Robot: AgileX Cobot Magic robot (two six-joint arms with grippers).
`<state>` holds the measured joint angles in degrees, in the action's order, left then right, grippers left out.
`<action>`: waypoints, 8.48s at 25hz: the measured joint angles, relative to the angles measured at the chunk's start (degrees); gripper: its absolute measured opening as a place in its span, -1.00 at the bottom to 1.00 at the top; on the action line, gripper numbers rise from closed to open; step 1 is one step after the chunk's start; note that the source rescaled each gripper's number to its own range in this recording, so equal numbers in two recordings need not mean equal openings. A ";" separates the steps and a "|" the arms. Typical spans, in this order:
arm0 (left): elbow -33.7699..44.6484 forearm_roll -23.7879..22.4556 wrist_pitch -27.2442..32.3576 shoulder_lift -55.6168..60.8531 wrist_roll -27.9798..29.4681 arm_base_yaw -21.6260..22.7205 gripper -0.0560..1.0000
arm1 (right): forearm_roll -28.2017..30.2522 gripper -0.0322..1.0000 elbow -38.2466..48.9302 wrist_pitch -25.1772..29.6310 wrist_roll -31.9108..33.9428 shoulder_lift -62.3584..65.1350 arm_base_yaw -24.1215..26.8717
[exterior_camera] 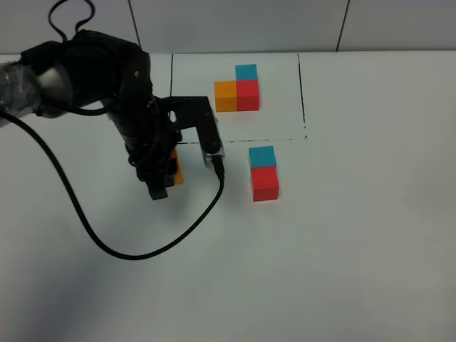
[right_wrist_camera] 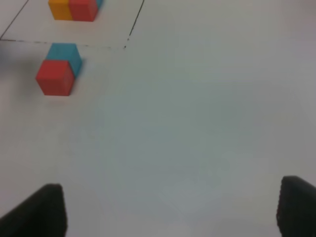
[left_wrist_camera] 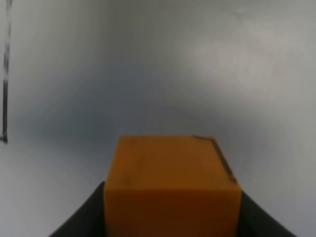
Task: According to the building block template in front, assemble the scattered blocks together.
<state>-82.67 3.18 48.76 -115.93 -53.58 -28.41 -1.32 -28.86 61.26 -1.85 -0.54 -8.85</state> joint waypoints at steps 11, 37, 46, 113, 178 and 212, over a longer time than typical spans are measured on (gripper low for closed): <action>-14.87 6.71 7.41 -9.01 -8.80 -4.98 -0.88 | 0.00 0.48 0.00 0.00 0.00 0.00 0.00; -16.04 -0.08 3.62 -14.48 -0.02 -9.09 -0.88 | 0.00 0.48 0.00 0.00 0.00 0.00 0.00; -16.04 -0.08 2.60 -14.77 1.89 -9.52 -0.88 | -0.05 0.48 0.00 0.00 0.00 0.00 0.00; -16.51 -0.07 -0.91 -16.29 2.44 -10.41 -0.88 | -0.05 0.47 0.00 -0.04 0.00 0.00 0.00; -16.56 -19.84 14.45 -3.82 23.38 -0.81 0.55 | -0.05 0.47 0.00 -0.04 0.23 0.00 0.00; 16.29 -0.57 9.62 64.38 41.14 31.72 0.55 | -0.05 0.47 0.00 -0.05 0.38 0.00 0.00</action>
<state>-66.38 2.61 58.38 -51.55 -12.45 3.31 -1.37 -28.86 61.21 -1.47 -0.54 -8.85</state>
